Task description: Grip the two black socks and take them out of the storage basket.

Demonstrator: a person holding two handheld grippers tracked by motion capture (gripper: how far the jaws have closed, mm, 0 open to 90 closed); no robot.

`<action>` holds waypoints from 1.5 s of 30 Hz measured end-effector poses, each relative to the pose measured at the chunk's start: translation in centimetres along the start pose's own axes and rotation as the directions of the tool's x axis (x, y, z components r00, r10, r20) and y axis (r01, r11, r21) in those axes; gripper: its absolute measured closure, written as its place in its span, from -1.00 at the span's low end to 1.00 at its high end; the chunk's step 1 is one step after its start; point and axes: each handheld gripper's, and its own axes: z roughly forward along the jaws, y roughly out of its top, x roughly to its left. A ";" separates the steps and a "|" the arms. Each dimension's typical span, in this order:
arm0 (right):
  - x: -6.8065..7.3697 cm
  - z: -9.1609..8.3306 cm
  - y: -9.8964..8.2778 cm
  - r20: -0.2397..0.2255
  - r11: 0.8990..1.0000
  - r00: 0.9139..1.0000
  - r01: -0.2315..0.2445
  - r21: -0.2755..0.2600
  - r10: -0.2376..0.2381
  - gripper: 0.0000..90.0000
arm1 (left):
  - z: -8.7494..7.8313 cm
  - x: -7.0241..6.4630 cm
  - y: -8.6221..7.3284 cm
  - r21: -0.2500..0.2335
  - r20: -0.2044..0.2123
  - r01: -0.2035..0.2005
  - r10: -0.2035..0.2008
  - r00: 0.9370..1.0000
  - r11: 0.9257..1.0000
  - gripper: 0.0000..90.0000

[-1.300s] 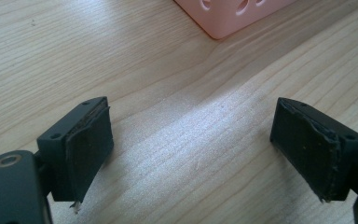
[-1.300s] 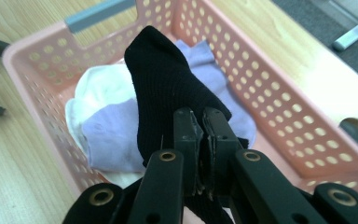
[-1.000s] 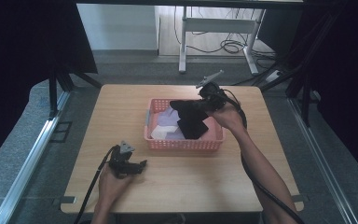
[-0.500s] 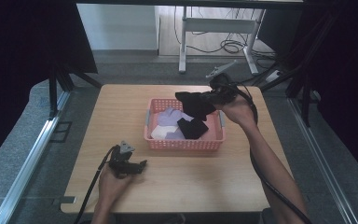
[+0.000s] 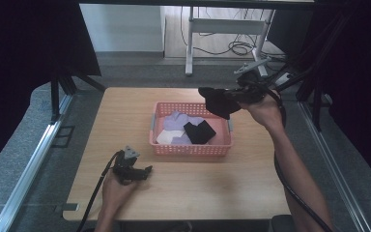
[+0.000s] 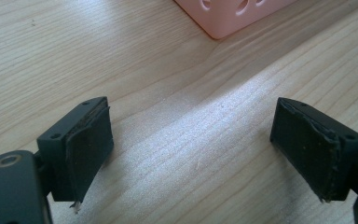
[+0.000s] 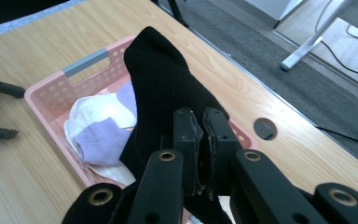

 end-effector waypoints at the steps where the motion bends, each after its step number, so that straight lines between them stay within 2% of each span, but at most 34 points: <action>1: -0.1 -0.2 -0.1 0.004 1.000 1.000 -0.005 0.001 0.005 0.90 | -0.1 0.1 0.0 0.008 0.000 -0.009 0.009 1.000 1.000 -0.72; 6: -1.3 -1.6 -0.9 0.042 1.000 0.999 -0.016 0.005 0.016 0.90 | 0.0 0.0 0.0 0.002 0.000 -0.001 0.001 1.000 1.000 -0.72; 14: -2.8 -2.8 -2.3 0.089 0.999 0.995 -0.046 0.013 0.044 0.90 | 0.0 0.0 0.0 0.001 0.001 0.000 0.000 1.000 1.000 -0.72; 20: -4.3 -3.4 -4.1 0.122 0.996 0.989 -0.082 0.030 0.078 0.90 | 0.0 0.0 0.0 -0.001 0.000 0.002 -0.002 1.000 1.000 -0.72; 21: -4.9 -3.5 -4.8 0.136 0.994 0.986 -0.099 0.037 0.093 0.90 | 0.0 0.0 0.0 -0.003 -0.001 0.003 -0.003 1.000 1.000 -0.72; 26: -5.9 -3.6 -6.1 0.159 0.991 0.981 -0.124 0.059 0.113 0.90 | 0.0 0.0 0.0 -0.001 -0.001 -0.003 0.003 1.000 1.000 -0.72; 36: -7.6 -2.6 -9.2 0.183 0.973 0.970 -0.188 0.131 0.162 0.90 | 0.0 0.0 0.0 0.001 0.000 -0.003 0.003 1.000 1.000 -0.72; 39: -7.9 -1.5 -10.6 0.191 0.963 0.966 -0.209 0.173 0.175 0.89 | 0.0 0.0 0.0 0.002 -0.001 -0.004 0.004 1.000 1.000 -0.72; 41: -8.0 -1.3 -10.8 0.191 0.960 0.965 -0.212 0.181 0.177 0.89 | 0.0 0.0 0.0 0.002 -0.001 -0.004 0.004 1.000 1.000 -0.72; 42: -8.1 -0.6 -11.6 0.189 0.954 0.964 -0.223 0.199 0.186 0.89 | 0.0 0.0 0.0 0.002 -0.001 -0.004 0.004 1.000 1.000 -0.72; 43: -8.1 -0.6 -11.6 0.189 0.954 0.964 -0.223 0.199 0.186 0.89 | 0.0 0.0 0.0 0.002 -0.001 -0.004 0.004 1.000 1.000 -0.72; 45: -8.2 0.2 -12.4 0.186 0.946 0.963 -0.236 0.222 0.196 0.89 | 0.0 0.0 0.0 0.002 -0.001 -0.002 0.002 1.000 1.000 -0.72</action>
